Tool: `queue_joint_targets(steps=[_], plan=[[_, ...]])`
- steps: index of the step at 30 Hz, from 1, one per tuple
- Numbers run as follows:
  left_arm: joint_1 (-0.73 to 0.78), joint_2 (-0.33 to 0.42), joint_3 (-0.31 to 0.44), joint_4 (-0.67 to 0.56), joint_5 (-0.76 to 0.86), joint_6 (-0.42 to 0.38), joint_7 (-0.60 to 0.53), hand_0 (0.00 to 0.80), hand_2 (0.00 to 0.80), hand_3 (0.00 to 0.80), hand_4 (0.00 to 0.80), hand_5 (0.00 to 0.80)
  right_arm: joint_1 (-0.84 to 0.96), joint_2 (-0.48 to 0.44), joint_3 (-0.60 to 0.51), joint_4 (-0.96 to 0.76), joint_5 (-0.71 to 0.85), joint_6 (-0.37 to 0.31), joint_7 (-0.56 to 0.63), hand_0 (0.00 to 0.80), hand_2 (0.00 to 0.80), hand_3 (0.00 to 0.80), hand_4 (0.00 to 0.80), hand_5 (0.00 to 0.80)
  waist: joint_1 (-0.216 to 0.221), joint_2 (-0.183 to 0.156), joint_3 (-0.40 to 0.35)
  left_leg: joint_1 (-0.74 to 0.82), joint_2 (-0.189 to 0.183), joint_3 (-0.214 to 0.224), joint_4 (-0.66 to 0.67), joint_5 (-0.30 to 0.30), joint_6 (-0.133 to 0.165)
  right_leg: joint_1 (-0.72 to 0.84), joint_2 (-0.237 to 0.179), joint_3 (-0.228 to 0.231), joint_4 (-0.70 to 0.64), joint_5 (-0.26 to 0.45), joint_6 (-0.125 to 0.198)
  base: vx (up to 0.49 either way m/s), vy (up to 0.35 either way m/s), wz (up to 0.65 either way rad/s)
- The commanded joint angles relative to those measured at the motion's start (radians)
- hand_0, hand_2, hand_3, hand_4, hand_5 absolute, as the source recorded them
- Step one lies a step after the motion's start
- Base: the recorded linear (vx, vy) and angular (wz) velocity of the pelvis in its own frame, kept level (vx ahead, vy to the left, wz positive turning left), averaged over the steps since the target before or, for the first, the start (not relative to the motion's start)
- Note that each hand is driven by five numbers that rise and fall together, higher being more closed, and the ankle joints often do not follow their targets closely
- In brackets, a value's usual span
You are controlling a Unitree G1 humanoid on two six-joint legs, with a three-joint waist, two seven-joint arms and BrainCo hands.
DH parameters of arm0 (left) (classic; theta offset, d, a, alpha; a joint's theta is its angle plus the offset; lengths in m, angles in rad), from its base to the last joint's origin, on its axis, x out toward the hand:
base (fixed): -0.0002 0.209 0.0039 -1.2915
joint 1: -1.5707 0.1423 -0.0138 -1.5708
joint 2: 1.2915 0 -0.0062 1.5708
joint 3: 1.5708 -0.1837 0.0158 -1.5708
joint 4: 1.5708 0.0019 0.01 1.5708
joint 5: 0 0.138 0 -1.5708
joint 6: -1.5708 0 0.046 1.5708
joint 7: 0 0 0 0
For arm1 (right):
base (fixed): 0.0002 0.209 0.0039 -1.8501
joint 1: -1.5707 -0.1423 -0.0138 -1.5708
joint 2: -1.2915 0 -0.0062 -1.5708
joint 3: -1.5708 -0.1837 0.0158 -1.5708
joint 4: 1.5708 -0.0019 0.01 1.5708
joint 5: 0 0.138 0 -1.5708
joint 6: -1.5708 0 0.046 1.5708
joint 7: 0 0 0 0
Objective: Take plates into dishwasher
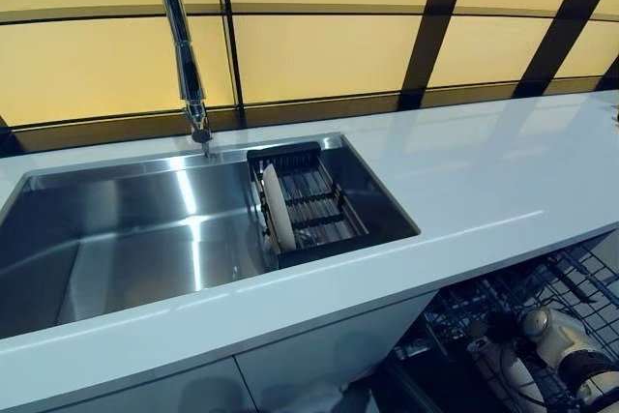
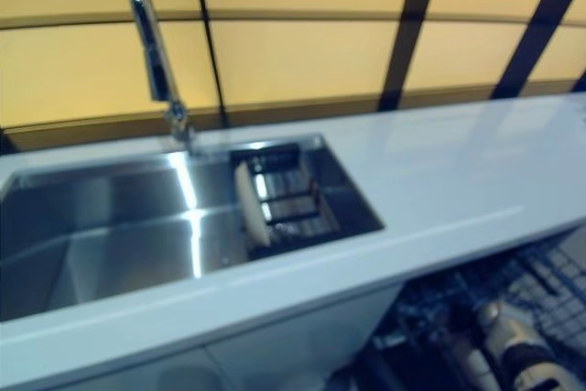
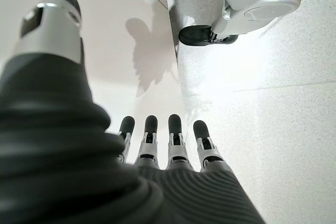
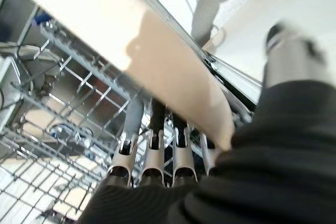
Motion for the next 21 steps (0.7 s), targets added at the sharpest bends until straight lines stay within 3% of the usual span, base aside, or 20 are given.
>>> queue_joint_targets(steps=[1,8,21], plan=[[-0.082,0.021,-0.041,0.040,0.048,-0.018,0.012,0.000,0.000,0.000,0.000,0.000,-0.093,-0.084,0.002,-0.037,0.010,0.009,-0.004,0.000,0.000,0.000,0.000,0.000,0.019,-0.010,0.001,0.017,-0.026,-0.010,0.000,-0.025,0.015,-0.010,0.037,0.029,0.030,-0.005,-0.043,0.000,0.000,0.00],[-0.070,0.023,-0.017,0.043,0.048,-0.015,0.018,0.000,0.000,0.000,0.000,0.000,-0.094,-0.204,-0.061,-0.142,0.034,0.027,0.011,0.000,0.000,0.000,0.000,0.000,-0.016,-0.035,-0.013,0.045,-0.019,0.013,-0.004,-0.039,0.020,-0.011,0.044,0.056,0.028,-0.001,-0.041,0.002,0.005,0.00],[-0.056,0.024,0.002,0.058,0.045,-0.022,0.021,0.000,0.000,0.000,0.000,0.000,-0.122,-0.366,-0.147,-0.167,0.109,0.061,-0.014,0.000,0.000,0.000,0.000,0.000,-0.059,-0.066,-0.033,0.080,-0.009,0.057,-0.001,-0.059,0.026,-0.016,0.049,0.092,0.029,0.004,-0.036,0.019,0.037,-0.08]])
